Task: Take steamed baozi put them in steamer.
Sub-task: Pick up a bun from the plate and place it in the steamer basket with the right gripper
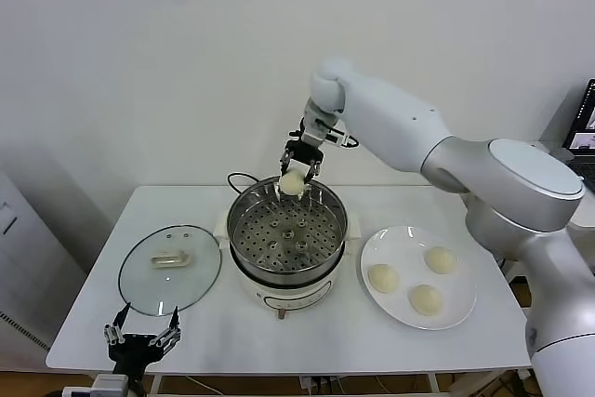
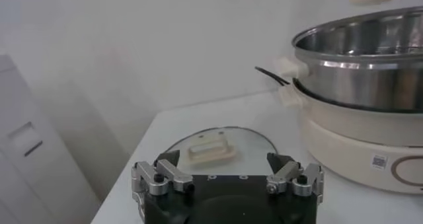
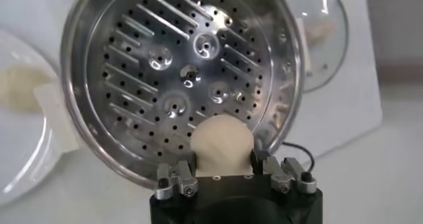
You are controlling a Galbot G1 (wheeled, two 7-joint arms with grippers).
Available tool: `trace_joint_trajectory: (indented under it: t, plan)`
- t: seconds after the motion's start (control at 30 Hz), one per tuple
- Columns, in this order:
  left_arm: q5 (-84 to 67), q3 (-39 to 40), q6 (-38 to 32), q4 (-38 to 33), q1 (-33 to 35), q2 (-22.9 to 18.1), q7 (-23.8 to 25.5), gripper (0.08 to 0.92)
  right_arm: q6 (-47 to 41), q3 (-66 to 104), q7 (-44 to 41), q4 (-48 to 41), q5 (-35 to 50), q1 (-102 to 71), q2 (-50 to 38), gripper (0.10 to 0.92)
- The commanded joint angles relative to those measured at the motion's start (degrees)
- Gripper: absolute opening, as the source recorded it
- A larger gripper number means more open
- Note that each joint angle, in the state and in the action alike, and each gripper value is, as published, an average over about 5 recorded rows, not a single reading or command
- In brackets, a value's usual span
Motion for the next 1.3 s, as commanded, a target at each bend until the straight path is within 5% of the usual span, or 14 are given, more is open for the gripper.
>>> trace_joint_trajectory:
  t: [0.03,0.83,1.3]
  plan:
    - [0.01,-0.01,0.06,-0.07,0.05,-2.28,-0.03,0.823,3.74,1.08,3.96,0.00,-9.67,-2.35,2.35,0.518]
    - [-0.13,0.05,0.22,0.69,-0.29,-2.38,0.07,0.823,3.74,4.69,5.79,-4.18,-15.49,-8.70,4.36,0.519]
    - [-0.12,0.12,0.31,0.54,-0.30,-2.64,0.08,0.823,-1.85,2.77,2.43,-5.03,-6.23,-7.23,3.87,0.815]
